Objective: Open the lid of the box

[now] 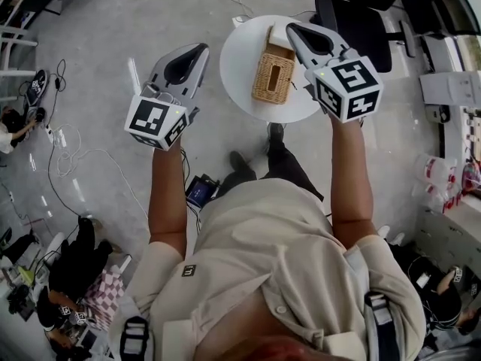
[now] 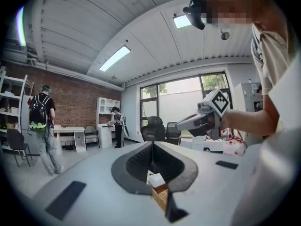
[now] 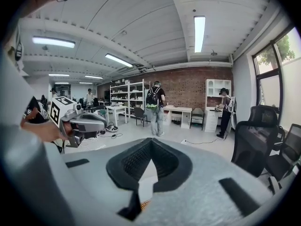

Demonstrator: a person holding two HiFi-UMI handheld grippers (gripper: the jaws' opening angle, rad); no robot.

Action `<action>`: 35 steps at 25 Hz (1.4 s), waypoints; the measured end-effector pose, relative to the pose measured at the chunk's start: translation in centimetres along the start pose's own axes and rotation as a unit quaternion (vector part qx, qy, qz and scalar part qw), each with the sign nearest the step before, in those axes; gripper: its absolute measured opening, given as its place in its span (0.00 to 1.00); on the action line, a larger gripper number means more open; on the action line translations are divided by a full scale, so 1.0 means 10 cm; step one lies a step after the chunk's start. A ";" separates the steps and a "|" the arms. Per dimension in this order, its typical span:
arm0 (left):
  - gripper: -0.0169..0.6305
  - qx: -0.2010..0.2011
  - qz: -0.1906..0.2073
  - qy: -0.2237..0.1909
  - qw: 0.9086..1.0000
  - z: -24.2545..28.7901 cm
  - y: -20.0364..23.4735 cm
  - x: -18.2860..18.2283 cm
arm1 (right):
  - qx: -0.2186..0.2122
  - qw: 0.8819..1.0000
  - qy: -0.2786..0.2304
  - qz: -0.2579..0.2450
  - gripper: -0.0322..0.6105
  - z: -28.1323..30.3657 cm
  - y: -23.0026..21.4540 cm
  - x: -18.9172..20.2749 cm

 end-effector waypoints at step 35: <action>0.05 -0.001 -0.049 0.090 0.995 0.67 0.54 1.74 | -0.037 0.990 0.106 0.087 0.04 1.10 -0.24 1.73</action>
Point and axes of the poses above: the fingertips, and each gripper's own axes: z forward along the fingers, y to its left, x out of its underside, the point moved 2 cm from there along -z, backward along the fingers, and after that the axes turned 6 degrees about -z, right-handed, at the moved point
